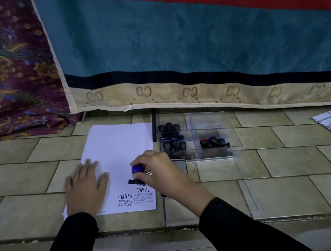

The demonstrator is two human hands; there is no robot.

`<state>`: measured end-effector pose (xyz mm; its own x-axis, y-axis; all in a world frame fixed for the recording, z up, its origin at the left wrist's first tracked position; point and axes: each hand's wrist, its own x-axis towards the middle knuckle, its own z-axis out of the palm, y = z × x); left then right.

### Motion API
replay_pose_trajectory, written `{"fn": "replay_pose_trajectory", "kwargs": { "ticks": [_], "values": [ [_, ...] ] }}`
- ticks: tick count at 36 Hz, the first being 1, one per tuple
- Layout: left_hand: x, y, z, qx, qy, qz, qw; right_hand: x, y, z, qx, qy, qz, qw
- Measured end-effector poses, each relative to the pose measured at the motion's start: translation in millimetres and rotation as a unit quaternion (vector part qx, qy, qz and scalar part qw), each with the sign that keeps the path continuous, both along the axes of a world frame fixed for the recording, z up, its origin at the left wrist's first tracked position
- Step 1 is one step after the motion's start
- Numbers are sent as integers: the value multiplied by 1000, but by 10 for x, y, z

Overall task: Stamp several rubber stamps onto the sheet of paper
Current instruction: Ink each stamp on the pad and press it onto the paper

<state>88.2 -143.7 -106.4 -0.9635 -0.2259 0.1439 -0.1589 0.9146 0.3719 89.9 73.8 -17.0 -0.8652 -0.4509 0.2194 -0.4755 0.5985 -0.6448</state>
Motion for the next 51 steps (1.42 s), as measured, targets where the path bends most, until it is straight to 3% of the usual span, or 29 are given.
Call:
{"fn": "replay_pose_trajectory", "kwargs": {
  "ticks": [8, 27, 36, 51],
  "values": [
    [-2, 17, -14, 6, 1, 0, 1000, -93, -257, -79, 54, -15, 30, 998],
    [2, 5, -21, -4, 10, 0, 1000, -98, -332, -157, 77, -22, 42, 996],
    [8, 13, -20, 1, 11, -2, 1000, 6, -368, -220, 98, 16, 58, 993],
    [11, 37, 0, -3, 9, 1, 1000, -37, -364, -147, 73, -22, 31, 997]
  ]
}}
